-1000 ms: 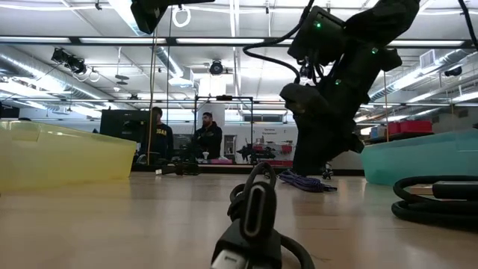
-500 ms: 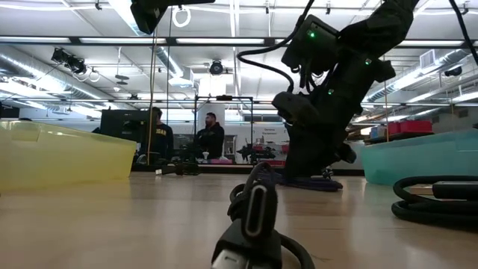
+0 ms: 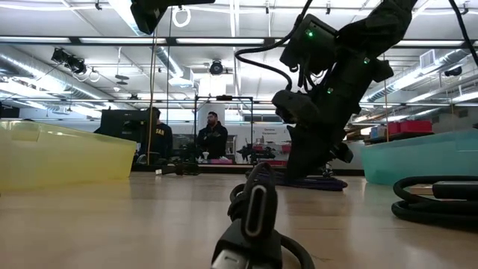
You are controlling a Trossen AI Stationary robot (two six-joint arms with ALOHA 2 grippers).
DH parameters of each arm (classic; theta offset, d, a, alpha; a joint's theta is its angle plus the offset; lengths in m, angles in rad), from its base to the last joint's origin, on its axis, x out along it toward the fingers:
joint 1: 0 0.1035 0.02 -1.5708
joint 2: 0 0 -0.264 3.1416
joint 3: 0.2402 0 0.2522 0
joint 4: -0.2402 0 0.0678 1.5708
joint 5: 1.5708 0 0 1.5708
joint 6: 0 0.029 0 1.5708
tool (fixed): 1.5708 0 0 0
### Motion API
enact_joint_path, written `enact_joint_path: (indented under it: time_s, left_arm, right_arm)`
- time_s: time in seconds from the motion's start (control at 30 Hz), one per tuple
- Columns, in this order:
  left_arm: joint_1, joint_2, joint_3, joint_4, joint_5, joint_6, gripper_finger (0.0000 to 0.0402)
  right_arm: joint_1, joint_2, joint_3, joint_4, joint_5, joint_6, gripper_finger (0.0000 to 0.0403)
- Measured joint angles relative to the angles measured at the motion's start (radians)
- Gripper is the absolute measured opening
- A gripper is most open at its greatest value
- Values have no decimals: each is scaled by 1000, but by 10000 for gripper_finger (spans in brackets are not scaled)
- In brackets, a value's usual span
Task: Pick & Place USB Port
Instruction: Put the purple and white charger cable into the light green bin
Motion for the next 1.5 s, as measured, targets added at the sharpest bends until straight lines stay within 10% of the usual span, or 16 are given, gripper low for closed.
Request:
enact_joint_path:
  time_s: [0.53, 0.93, 1.5]
  left_arm:
    - [0, 0, 0, -18, 0, -2, 107]
    - [-1, 0, 0, -24, 0, -28, 107]
    - [-2, 2, 0, -54, 0, -48, 107]
  right_arm:
    - [59, -327, 218, -593, 155, -17, 5]
    - [232, -584, 219, -1192, 330, 436, 5]
    - [294, -586, -92, -1105, 214, 612, 5]
